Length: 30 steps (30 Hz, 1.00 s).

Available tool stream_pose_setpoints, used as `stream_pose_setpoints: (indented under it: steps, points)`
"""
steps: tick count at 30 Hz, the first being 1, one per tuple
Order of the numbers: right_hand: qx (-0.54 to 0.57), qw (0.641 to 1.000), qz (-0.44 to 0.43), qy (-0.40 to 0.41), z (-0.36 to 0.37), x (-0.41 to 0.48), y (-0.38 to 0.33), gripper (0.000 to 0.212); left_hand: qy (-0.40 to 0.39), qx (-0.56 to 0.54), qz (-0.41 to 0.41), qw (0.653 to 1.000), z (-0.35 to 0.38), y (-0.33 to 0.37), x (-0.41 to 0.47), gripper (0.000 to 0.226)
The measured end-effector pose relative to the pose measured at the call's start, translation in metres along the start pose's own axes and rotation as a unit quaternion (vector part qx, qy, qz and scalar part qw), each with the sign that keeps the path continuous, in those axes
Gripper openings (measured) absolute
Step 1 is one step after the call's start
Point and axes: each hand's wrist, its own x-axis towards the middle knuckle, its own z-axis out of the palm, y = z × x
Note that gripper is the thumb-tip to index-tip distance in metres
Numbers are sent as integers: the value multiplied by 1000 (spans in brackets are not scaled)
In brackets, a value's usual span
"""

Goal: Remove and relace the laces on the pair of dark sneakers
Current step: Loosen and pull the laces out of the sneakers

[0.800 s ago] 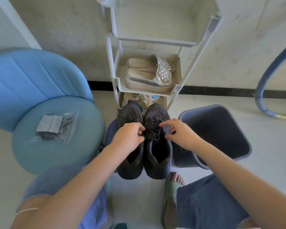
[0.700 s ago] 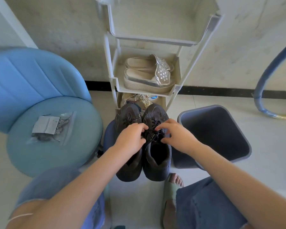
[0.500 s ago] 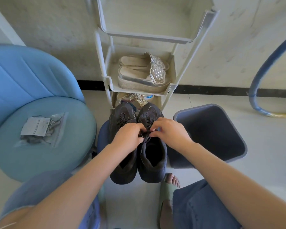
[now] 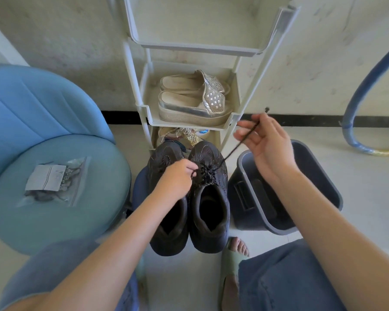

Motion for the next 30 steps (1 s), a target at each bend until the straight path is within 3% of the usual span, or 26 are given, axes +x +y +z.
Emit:
stream_pose_setpoints:
  steps: [2,3,4,6,7,9,11,14,16,18,20,23,24,25,27,28,30]
  points:
    - [-29,998,64,-3,-4,9,7,31,-43,76,18,996,5,-5,-1,37]
    - [-129,985,115,10,-8,11,14,32,-47,82,31,995,7,-5,-1,34]
    - [-276,948,158,-3,-13,12,21,32,-46,79,46,995,8,-4,-1,31]
    - [-522,820,199,-126,-22,8,32,40,-47,64,59,995,10,-1,-2,26]
    - [-580,762,212,-195,-25,4,35,44,-43,58,56,996,12,2,-4,23]
    - [-617,710,221,-259,-26,-1,38,41,-7,62,48,997,15,6,-4,16]
    - [-629,706,185,-269,-25,-3,42,34,35,24,23,999,17,11,-4,20]
    - [-636,711,123,-273,-20,-4,47,34,25,-197,-58,978,10,22,-2,27]
    - [-613,726,113,-290,-17,-6,47,28,-16,-359,-129,924,4,29,-3,32]
    - [-630,705,104,-308,-16,-7,51,29,-18,-476,-153,866,-1,33,-1,33]
    - [-654,684,93,-310,-15,-6,57,29,10,-547,-141,825,-10,36,0,27]
    - [-650,701,63,-288,-15,-3,58,21,62,-653,-97,748,-22,35,3,16]
    - [-632,721,68,-278,-15,-1,57,23,79,-649,-79,753,-24,35,2,16]
    - [-606,746,82,-263,-16,1,56,28,103,-596,-64,794,-23,33,2,20]
    - [-564,789,112,-217,-17,2,53,36,165,-336,-29,927,-16,23,3,36]
    - [-551,802,121,-196,-17,3,53,40,168,-180,-2,969,-11,18,3,41]
    - [-524,822,130,-180,-17,3,54,43,88,27,18,996,-1,13,3,38]
